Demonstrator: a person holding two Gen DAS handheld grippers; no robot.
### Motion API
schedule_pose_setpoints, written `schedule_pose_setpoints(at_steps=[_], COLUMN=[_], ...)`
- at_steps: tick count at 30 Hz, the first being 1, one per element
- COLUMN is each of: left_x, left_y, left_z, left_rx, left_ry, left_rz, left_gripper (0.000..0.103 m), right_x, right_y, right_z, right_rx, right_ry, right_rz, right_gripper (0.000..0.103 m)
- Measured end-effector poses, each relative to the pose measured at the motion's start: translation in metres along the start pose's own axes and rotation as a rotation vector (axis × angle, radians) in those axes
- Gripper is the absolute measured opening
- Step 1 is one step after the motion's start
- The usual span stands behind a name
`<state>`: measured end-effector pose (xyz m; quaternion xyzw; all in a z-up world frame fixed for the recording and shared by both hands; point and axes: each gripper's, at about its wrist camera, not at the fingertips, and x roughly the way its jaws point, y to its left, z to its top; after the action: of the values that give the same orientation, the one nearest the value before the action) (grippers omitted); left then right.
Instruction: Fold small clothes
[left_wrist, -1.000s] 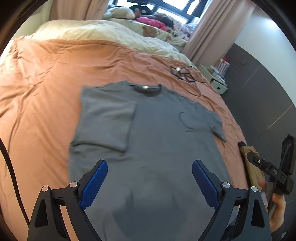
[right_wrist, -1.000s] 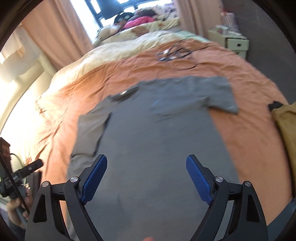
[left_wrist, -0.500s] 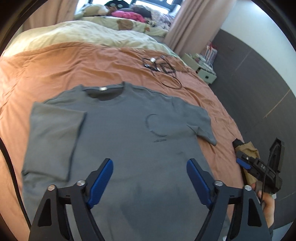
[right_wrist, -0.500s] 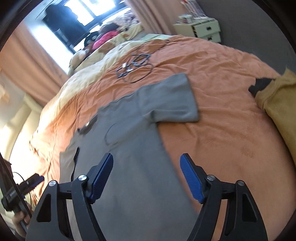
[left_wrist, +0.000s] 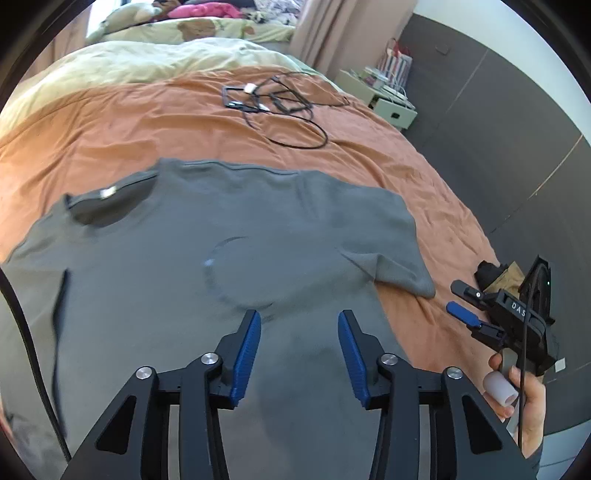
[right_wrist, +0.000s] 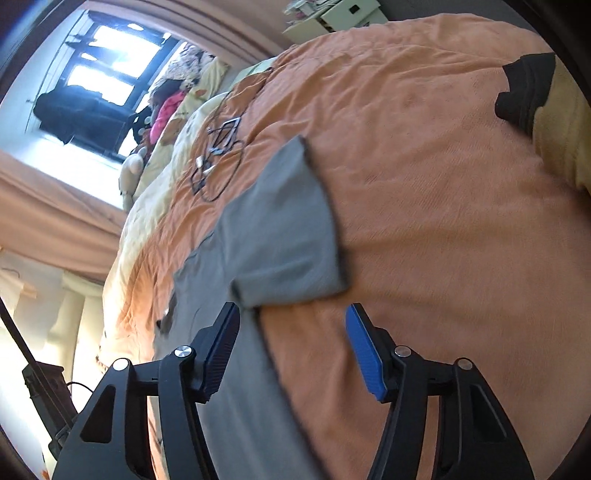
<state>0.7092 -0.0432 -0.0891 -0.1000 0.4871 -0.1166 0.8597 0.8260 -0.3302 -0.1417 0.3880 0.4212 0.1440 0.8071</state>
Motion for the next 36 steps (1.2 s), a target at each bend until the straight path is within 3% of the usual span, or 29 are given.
schedule_pose_setpoints(at_steps=[2, 9, 17, 21, 23, 27, 36], left_x=[0.015, 0.067, 0.119, 0.137, 0.144, 0.153, 0.154], left_y=[-0.006, -0.021, -0.025, -0.023, -0.024, -0.028, -0.026], left_z=[0.007, 0.03, 0.048, 0.048, 0.047, 0.045, 0.049], left_rx=[0.008, 0.034, 0.033, 0.018, 0.01, 0.0, -0.034], left_ry=[0.015, 0.056, 0.094, 0.12, 0.129, 0.135, 0.135], left_rz=[-0.008, -0.024, -0.032, -0.049, -0.06, -0.069, -0.091], left_gripper=[0.036, 0.026, 0.025, 0.024, 0.024, 0.024, 0.024], right_x=[0.008, 0.036, 0.074, 0.091, 0.094, 0.075, 0.042], right_y=[-0.007, -0.016, -0.008, -0.002, 0.005, 0.026, 0.097], right_z=[0.011, 0.04, 0.07, 0.084, 0.093, 0.102, 0.095], right_rx=[0.014, 0.006, -0.042, -0.072, -0.106, -0.166, -0.303], right_ry=[0.011, 0.041, 0.078, 0.125, 0.139, 0.104, 0.093], right_rz=[0.015, 0.035, 0.032, 0.012, -0.001, 0.041, 0.041], right_gripper=[0.051, 0.05, 0.033, 0.018, 0.002, 0.001, 0.001])
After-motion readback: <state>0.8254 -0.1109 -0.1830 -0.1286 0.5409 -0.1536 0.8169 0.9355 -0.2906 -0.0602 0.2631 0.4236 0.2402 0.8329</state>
